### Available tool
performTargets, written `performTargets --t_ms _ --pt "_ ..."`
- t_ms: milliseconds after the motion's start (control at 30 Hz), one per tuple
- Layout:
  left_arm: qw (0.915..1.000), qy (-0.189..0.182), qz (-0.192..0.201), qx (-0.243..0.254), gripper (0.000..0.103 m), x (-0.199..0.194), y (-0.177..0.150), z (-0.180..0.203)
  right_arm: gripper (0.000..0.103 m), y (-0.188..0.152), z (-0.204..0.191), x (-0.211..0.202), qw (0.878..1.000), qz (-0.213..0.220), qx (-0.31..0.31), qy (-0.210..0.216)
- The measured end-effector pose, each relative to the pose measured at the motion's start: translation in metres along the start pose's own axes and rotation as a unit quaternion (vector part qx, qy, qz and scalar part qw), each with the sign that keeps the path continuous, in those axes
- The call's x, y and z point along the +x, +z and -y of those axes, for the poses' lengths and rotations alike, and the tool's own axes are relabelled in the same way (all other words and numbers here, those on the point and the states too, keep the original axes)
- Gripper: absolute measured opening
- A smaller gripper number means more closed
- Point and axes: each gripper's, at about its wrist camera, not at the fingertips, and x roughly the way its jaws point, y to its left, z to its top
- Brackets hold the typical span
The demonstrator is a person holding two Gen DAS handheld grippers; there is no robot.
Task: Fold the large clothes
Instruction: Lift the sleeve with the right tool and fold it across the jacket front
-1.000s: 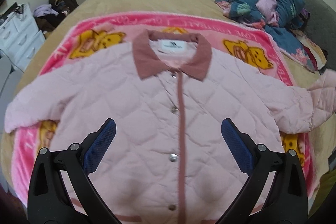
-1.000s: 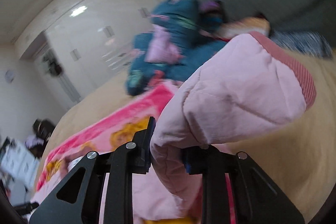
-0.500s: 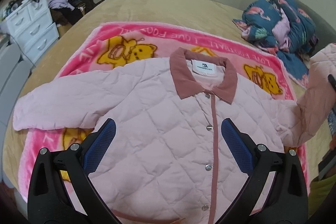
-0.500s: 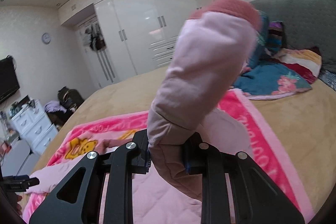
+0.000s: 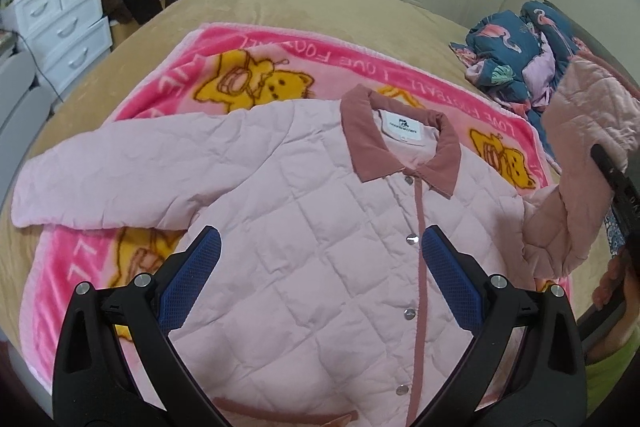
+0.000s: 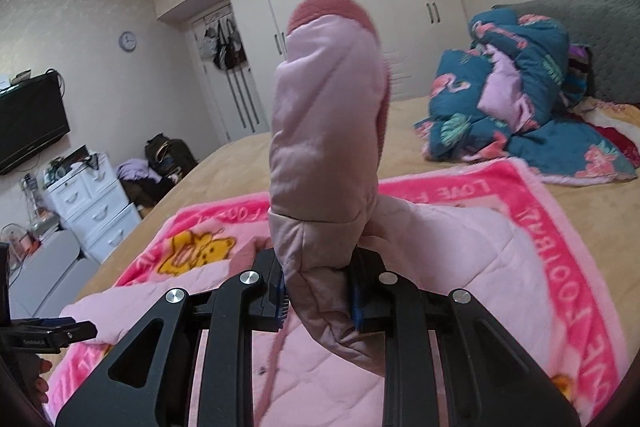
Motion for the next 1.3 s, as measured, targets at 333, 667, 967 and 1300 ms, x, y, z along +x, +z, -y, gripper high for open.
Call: performTargets --t_ms 333,667,967,1300 --pt "0.9993 -0.018 0.006 -0.033 0.094 -0.001 -0.004 -0.027 0.022 -0.036 -0.056 0.035 0.998 -0.033 -0.016 0.042" --pt "0.9979 -0.04 -0.005 -0.05 0.094 0.013 -0.012 -0.044 0.022 -0.08 -0.083 0.069 0.995 -0.085 -0.032 0.048" --pt "0.9963 -0.06 -0.017 -0.06 0.094 0.024 -0.02 -0.051 0.027 -0.131 -0.102 0.095 0.984 -0.163 -0.031 0.069" --pt "0.9908 -0.097 -0.041 -0.084 0.094 0.035 -0.026 -0.047 0.073 -0.161 -0.113 0.093 0.967 -0.231 -0.023 0.105"
